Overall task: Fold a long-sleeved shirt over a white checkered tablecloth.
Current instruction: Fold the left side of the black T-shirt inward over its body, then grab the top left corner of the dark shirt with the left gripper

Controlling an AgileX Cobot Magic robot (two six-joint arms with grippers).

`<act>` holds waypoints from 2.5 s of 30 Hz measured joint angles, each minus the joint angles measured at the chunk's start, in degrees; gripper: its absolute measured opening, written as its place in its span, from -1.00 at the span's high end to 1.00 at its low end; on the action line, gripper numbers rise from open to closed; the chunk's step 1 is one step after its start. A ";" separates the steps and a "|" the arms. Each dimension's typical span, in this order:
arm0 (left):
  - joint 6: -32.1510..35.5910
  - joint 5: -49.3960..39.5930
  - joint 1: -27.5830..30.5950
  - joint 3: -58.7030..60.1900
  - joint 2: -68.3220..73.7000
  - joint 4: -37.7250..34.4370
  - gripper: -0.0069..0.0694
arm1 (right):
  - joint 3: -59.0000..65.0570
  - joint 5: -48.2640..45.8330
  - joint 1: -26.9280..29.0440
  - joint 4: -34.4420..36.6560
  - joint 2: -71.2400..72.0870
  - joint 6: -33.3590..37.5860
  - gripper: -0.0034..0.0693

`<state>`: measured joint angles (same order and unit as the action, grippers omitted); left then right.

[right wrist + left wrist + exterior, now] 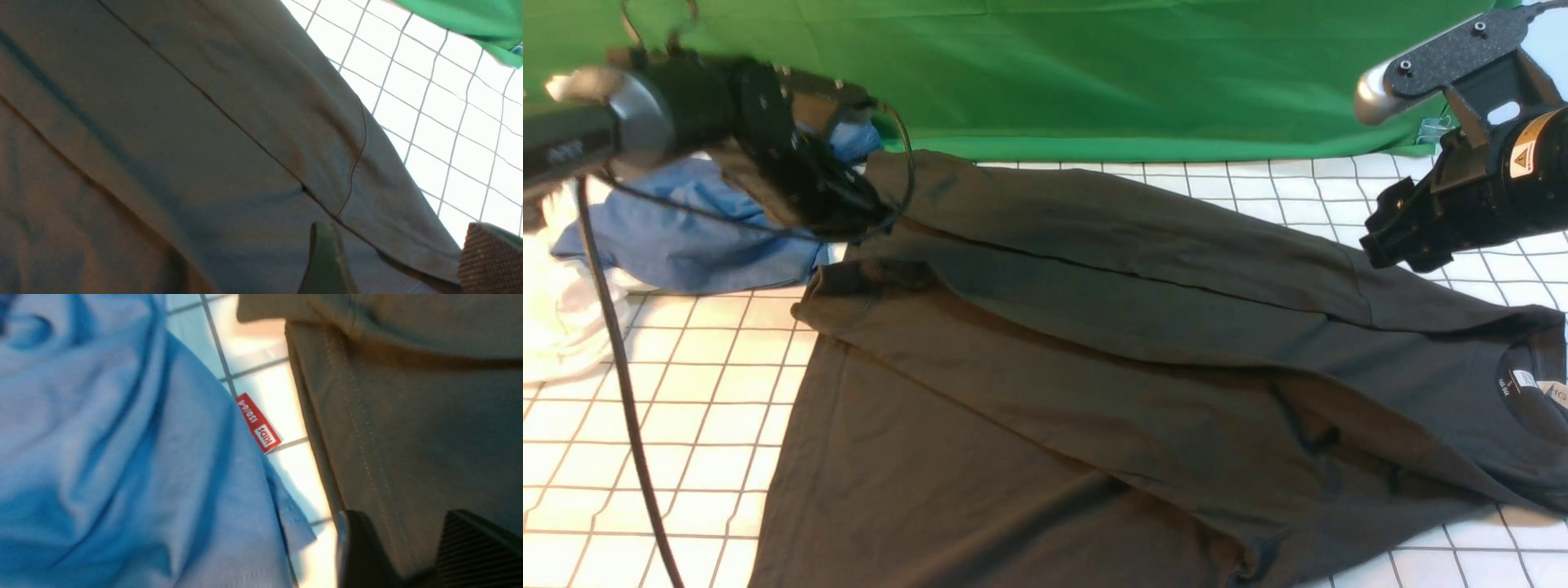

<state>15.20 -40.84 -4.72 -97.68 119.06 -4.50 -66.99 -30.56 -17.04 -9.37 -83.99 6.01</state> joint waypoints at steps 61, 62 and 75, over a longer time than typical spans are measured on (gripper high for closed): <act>-15.80 1.62 2.77 -34.79 24.36 -8.15 -0.41 | 0.00 -1.07 0.00 -1.63 0.00 -0.07 -0.36; -16.02 0.57 2.92 -36.66 25.51 -8.11 -0.40 | 0.00 -1.43 0.00 -1.63 0.00 -0.07 -0.36; -16.64 0.98 3.01 -41.92 31.56 -4.89 -0.19 | 0.00 -3.62 0.00 -1.63 0.00 -0.07 -0.34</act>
<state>-1.44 -39.86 -1.71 -139.60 150.62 -9.40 -66.99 -34.18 -17.04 -11.00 -83.99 5.94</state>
